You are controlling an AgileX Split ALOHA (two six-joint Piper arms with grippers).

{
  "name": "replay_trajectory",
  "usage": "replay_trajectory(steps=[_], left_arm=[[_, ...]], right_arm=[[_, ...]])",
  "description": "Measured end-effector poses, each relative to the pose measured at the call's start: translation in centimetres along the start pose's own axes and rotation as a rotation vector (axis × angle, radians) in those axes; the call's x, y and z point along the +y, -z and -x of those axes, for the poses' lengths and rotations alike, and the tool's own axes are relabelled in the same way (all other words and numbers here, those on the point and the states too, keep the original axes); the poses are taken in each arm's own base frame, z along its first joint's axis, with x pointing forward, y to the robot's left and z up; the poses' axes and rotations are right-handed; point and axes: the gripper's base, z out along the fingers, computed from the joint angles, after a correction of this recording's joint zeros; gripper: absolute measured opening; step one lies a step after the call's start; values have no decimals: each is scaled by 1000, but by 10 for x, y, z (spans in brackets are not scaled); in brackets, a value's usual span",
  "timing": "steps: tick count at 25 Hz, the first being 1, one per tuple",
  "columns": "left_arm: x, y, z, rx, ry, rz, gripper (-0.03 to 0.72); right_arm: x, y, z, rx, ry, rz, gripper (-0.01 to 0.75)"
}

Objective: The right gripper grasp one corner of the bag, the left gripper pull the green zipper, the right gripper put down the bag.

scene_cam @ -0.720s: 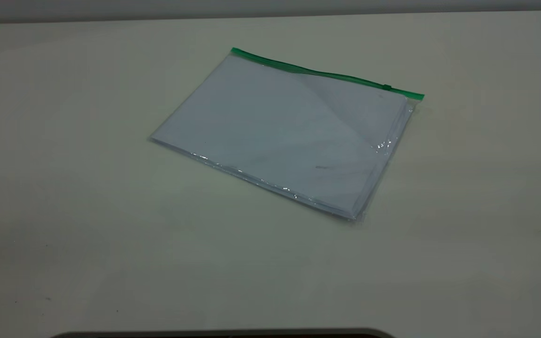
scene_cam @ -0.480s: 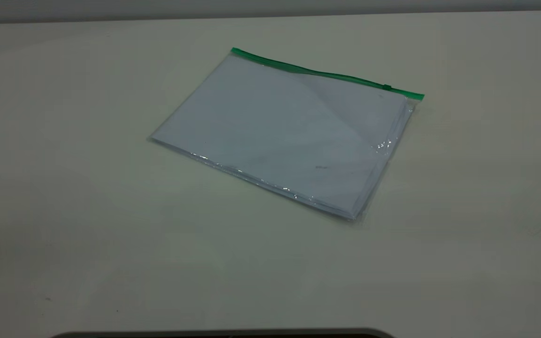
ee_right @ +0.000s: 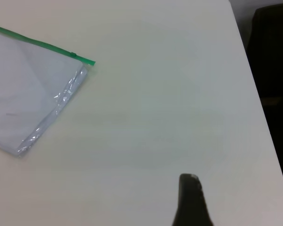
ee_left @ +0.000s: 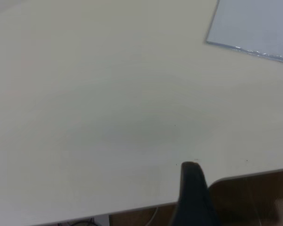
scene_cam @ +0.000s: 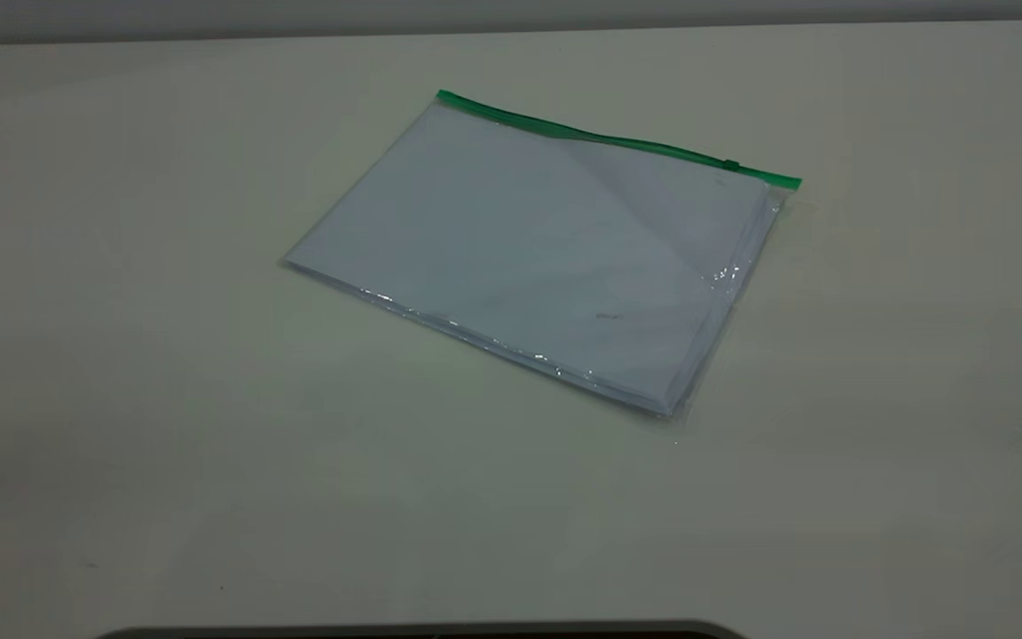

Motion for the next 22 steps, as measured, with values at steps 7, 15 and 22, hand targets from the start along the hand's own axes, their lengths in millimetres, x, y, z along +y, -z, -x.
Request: replay_trajectory(steps=[7, 15, 22], left_arm=[[0, 0, 0, 0, -1, 0, 590], [0, 0, 2, -12, 3, 2, 590], [10, 0, 60, -6, 76, 35, 590]], right_arm=[[0, 0, 0, 0, 0, 0, 560], [0, 0, 0, 0, -1, 0, 560], [3, 8, 33, -65, -27, 28, 560]])
